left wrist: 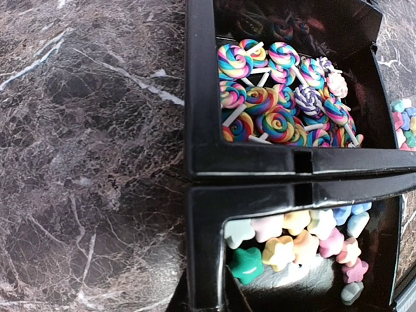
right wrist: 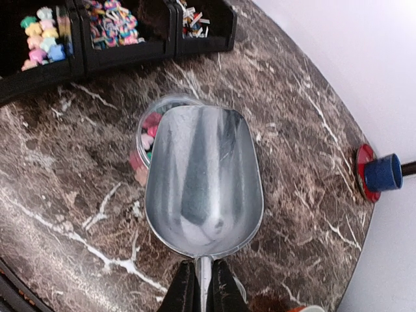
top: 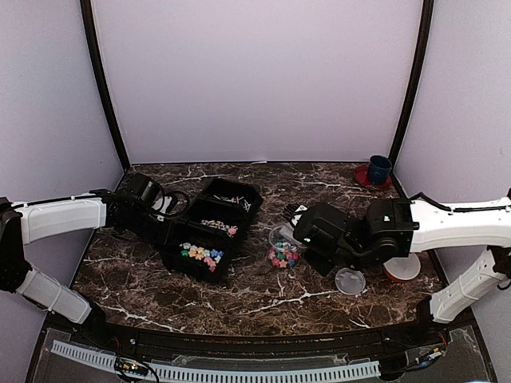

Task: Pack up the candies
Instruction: Place the fake candies in the packing bottle, then place the storage box at the center of the board.

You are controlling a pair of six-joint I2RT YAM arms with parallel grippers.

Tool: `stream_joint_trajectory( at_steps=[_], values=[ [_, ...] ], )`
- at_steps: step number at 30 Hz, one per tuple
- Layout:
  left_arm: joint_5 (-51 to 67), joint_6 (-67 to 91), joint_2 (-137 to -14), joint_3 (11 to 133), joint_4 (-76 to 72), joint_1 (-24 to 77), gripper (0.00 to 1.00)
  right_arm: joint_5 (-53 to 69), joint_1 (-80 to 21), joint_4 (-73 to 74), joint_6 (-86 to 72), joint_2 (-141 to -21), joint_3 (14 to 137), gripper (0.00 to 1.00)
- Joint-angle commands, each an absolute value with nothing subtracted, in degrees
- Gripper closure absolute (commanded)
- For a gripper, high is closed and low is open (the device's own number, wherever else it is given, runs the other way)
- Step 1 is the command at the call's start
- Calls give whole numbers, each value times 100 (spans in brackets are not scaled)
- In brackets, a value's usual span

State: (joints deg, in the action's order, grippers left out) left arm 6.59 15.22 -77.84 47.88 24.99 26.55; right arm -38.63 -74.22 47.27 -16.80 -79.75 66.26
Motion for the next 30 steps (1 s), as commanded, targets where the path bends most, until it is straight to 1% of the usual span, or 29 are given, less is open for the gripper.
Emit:
stream_joint_trajectory(
  at_steps=[1, 5, 8, 13, 18, 30],
  values=[
    [761, 1819, -7624, 4997, 1803, 2737, 100, -4122, -7432, 2541, -750, -7438, 6004, 100],
    [674, 2061, -7544, 4814, 1670, 2757, 100, -4054, -7444, 1623, -292, -7432, 5640, 100],
    [632, 2215, -7533, 4631, 1578, 2792, 100, -3984, -7483, 1197, -111, -7584, 5502, 100],
    [417, 2331, -7493, 4401, 1528, 2913, 100, -3942, -7554, 991, -57, -7865, 5504, 100],
    [228, 2438, -7496, 4274, 1479, 3009, 100, -3798, -7584, 700, -90, -7848, 5392, 100],
    [251, 2677, -7535, 3895, 1385, 3111, 88, -3732, -7586, 528, -130, -7813, 5260, 100]
  ],
)
